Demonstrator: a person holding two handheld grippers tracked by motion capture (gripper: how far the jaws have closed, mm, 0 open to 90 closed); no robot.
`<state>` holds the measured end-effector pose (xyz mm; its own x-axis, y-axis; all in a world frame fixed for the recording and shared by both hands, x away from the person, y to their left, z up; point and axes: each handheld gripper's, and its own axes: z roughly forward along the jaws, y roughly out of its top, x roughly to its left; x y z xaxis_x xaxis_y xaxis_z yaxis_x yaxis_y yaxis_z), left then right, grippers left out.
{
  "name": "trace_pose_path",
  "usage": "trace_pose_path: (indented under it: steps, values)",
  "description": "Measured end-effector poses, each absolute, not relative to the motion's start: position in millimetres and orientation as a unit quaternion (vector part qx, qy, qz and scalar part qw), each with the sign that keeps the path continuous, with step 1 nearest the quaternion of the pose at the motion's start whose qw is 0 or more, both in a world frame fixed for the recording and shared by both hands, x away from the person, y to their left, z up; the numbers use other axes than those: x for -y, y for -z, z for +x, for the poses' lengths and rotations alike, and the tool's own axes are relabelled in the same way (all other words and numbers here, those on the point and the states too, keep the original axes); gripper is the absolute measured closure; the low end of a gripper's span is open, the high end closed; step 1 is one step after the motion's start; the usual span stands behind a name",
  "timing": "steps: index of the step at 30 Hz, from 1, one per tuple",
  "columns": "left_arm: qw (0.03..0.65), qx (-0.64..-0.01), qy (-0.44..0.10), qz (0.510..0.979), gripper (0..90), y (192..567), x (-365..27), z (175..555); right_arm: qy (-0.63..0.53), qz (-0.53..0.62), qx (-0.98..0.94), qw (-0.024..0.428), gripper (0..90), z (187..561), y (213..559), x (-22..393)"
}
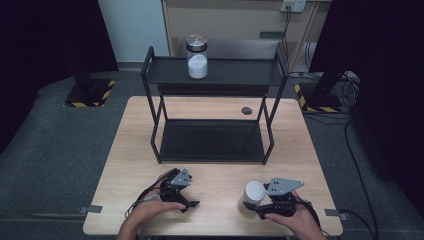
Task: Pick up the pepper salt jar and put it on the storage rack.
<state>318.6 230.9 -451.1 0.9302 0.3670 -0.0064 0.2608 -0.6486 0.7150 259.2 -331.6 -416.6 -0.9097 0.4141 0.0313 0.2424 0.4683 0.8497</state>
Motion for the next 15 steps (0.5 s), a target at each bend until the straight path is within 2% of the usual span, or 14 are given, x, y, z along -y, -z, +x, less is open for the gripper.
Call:
trace_pose_path:
  steps: [15]
  values:
    - [0.384,-0.176,-0.069,0.904,1.6,451.9,-231.5,318.1,-0.488,0.193,-0.845,0.099,35.6,255.0,420.7,333.7]
